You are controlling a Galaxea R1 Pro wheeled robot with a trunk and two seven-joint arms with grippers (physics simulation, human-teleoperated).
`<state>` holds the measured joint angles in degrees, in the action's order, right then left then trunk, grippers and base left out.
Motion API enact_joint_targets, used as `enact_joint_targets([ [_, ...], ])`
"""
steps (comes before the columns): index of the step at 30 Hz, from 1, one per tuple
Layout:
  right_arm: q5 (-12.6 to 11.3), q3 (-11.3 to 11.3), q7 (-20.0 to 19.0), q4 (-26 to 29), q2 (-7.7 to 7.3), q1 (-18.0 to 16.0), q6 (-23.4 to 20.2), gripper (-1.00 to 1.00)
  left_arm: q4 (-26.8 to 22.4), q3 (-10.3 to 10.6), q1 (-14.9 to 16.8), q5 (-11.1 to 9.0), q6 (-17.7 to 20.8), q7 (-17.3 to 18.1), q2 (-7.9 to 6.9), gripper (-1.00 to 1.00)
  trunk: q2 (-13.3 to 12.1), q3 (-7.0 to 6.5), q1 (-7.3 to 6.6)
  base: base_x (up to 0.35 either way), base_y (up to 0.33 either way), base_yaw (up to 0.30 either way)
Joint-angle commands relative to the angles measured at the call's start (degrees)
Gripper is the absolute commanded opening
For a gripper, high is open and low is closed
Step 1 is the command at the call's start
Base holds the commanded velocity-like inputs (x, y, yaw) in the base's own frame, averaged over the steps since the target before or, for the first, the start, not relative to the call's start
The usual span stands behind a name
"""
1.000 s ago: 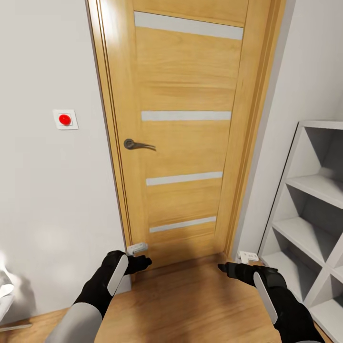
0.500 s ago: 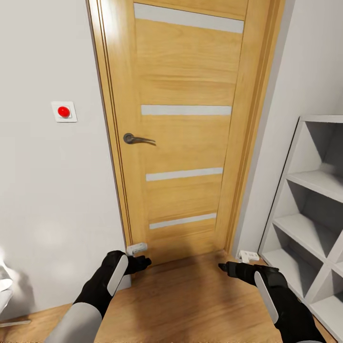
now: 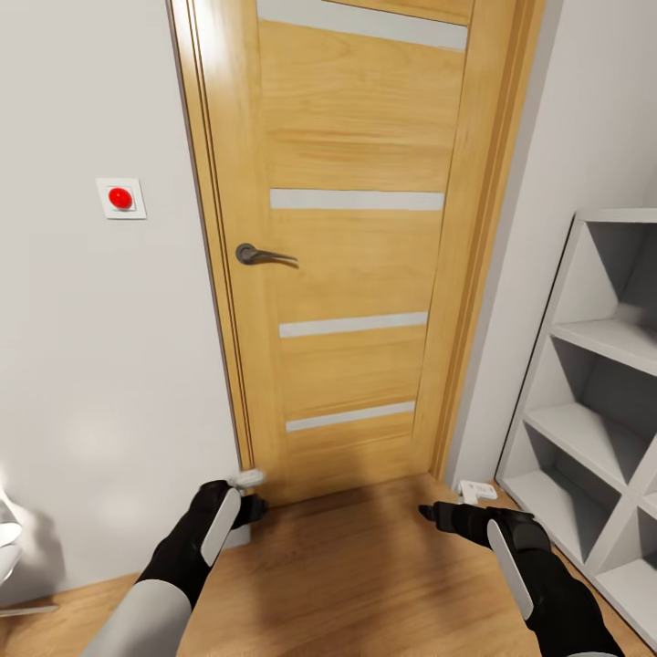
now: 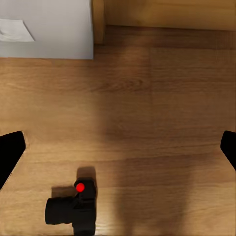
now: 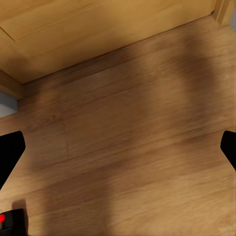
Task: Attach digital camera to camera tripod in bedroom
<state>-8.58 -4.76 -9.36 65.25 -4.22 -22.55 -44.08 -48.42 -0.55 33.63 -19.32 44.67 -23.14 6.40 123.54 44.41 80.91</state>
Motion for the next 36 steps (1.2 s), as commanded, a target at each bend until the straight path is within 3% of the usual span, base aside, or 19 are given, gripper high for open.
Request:
enact_joint_targets([
  [1, -0.19, -0.08, -0.06, 0.05, 0.00, -0.03, -0.23, 1.00, -0.07, -0.13, 0.03, -0.67, 0.11, -0.92, 0.03, 1.00, 0.44, 0.25, 0.22, 0.000, 0.000, 0.000],
  [7, -0.16, -0.08, 0.10, -0.12, 0.00, -0.03, -0.03, 1.00, -0.10, -0.39, 0.04, -0.79, 0.07, -2.35, 0.02, 1.00, 2.85, 1.32, 1.53, 0.000, 0.000, 0.000],
  [36, -0.23, -0.08, -0.36, -0.56, 0.02, -0.03, -0.48, 1.00, -0.02, -0.56, 0.03, -0.72, 0.06, -2.52, 0.00, 1.00, 14.48, 6.53, 7.90, 0.000, 0.000, 0.000],
])
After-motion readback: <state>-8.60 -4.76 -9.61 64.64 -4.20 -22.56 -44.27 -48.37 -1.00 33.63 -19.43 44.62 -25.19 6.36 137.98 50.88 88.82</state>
